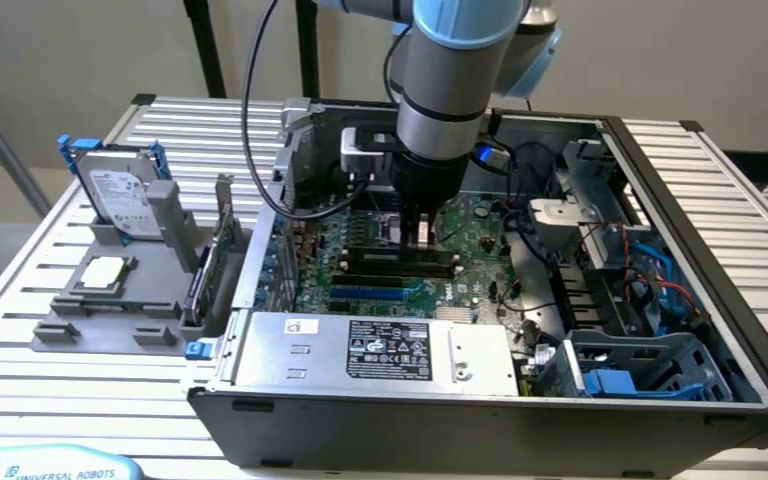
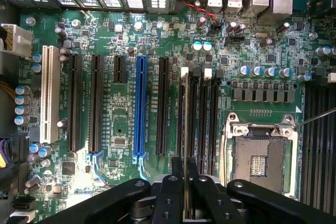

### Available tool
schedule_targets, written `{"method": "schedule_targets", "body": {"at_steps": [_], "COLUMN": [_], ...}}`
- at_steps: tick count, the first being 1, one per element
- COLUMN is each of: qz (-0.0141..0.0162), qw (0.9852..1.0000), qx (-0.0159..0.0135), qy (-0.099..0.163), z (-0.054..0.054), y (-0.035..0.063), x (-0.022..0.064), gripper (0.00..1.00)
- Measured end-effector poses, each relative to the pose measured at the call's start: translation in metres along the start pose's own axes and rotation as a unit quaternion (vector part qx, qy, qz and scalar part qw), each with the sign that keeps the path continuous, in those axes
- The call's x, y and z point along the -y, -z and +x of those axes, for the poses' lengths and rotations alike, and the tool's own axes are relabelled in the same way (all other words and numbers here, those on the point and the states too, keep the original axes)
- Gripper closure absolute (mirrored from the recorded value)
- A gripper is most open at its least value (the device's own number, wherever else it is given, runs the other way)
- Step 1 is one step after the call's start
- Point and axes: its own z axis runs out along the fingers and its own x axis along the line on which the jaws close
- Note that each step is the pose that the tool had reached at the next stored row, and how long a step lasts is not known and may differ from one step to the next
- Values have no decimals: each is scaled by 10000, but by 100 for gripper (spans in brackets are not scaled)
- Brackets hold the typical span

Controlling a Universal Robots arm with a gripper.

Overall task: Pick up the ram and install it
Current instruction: 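Insert the ram into the slot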

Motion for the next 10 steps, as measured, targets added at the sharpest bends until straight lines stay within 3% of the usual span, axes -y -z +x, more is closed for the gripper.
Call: {"method": "schedule_targets", "body": {"at_steps": [4, 10], "qz": [0, 0], "qw": [10000, 10000], "qx": [-14, -60], "qy": [-1, -17], "z": [-1, -2], "y": [-7, -28], "x": [15, 29], "gripper": [87, 87]}}
